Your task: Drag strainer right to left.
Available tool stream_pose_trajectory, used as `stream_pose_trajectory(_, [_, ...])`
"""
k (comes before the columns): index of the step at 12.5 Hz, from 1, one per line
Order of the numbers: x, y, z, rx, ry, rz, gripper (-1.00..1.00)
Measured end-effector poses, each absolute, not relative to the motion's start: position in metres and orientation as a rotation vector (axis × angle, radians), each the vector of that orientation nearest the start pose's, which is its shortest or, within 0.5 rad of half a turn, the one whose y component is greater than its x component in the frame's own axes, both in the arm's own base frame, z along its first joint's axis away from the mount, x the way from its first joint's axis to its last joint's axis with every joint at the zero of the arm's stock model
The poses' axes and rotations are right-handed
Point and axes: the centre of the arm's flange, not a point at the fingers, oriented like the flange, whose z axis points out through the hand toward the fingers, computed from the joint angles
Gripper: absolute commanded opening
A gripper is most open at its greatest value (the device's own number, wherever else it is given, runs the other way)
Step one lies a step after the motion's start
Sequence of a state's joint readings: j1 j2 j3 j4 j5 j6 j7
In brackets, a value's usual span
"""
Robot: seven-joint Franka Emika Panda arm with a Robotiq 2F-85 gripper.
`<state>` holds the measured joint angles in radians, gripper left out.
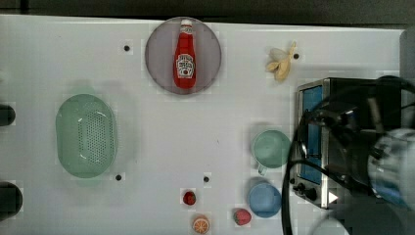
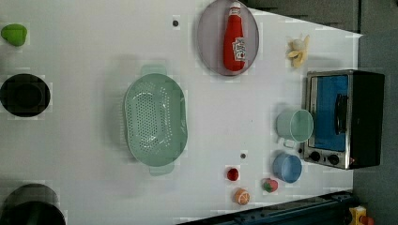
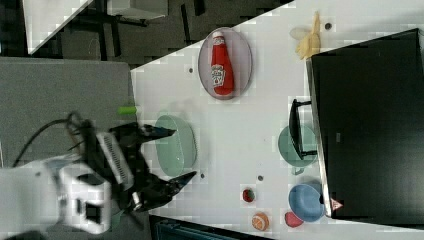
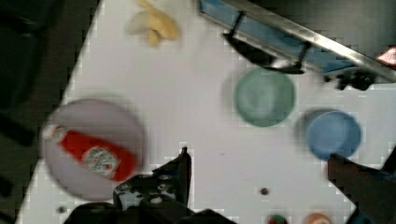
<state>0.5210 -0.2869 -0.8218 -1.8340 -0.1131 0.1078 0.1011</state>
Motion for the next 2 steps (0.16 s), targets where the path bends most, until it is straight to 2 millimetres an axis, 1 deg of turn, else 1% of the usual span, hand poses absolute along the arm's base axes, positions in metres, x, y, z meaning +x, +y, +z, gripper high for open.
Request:
stream_pose_trajectory(1, [0.469,-0.194,0.588,-2.564,1.673,0.035,1.00])
stream_pose_trajectory(2, [0.481,-0.177,0.576,-2.608,1.656,0.072,1.00])
